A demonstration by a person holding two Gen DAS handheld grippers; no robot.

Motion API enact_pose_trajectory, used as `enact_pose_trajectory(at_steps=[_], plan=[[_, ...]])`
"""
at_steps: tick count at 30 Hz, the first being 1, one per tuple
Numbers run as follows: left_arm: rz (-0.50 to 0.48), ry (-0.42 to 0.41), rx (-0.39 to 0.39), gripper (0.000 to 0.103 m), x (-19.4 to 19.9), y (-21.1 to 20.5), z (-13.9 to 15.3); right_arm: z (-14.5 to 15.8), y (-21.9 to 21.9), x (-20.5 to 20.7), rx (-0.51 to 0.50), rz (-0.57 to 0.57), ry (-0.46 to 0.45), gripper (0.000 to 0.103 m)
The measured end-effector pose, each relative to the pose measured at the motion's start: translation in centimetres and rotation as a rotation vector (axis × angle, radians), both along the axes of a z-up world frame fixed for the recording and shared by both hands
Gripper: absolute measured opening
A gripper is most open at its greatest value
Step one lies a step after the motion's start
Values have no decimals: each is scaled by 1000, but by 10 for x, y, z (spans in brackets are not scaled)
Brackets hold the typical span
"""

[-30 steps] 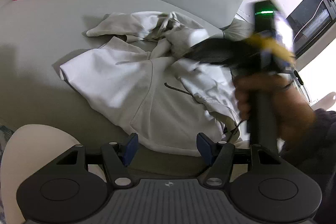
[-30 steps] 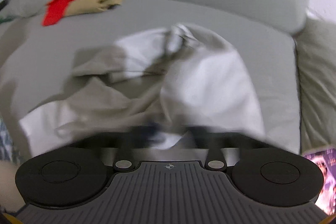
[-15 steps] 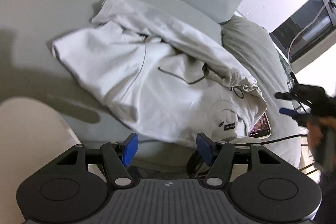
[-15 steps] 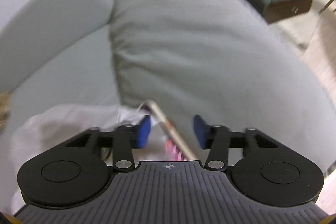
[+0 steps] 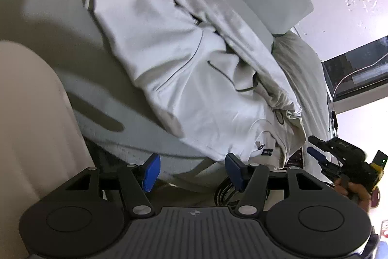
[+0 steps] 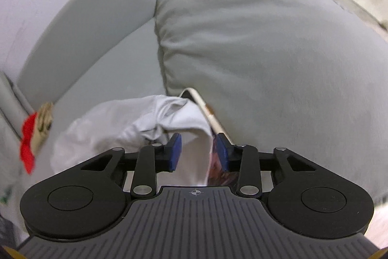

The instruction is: Fold clothes

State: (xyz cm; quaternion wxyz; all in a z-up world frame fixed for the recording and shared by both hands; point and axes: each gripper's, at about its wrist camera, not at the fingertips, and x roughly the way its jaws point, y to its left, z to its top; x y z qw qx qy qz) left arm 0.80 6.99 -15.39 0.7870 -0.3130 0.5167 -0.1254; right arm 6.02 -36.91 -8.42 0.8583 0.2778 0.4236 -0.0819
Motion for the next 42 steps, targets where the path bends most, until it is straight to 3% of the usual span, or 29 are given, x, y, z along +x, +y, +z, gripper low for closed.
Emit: enact_pose_trajectory(at_steps=[5, 10, 12, 16, 17, 22, 29, 32, 37, 38, 39, 40, 42], plan=[[-32, -17, 5, 56, -2, -4, -2, -10, 15, 14, -182, 138, -46, 37], [-39, -23, -7, 56, -5, -6, -7, -15, 51, 12, -504, 318, -49, 36], [-25, -24, -14, 56, -6, -4, -8, -18, 56, 12, -574, 340, -47, 33], [20, -42, -28, 56, -6, 2, -8, -21, 60, 15, -645, 334, -54, 10], [38, -52, -31, 56, -5, 4, -7, -21, 60, 15, -650, 323, -53, 2], [154, -115, -52, 55, 1, 17, -7, -17, 52, 15, -570, 250, -70, 1], [197, -116, -45, 33, 15, 19, -15, -11, 38, 12, -395, 178, -74, 1], [221, -115, -51, 34, 17, 22, -17, -9, 37, 10, -343, 166, -84, 1], [207, -125, -15, 35, 19, 17, -18, -7, 40, 9, -355, 190, -95, 1], [199, -126, 5, 30, 20, 15, -17, -7, 40, 10, -354, 188, -94, 1], [190, -123, 33, 6, 20, 13, -15, -8, 39, 10, -352, 184, -92, 1], [180, -118, 59, 1, 21, 12, -13, -8, 39, 10, -348, 180, -92, 1], [168, -87, 63, 1, 24, 15, -3, -7, 39, 11, -347, 175, -84, 1]])
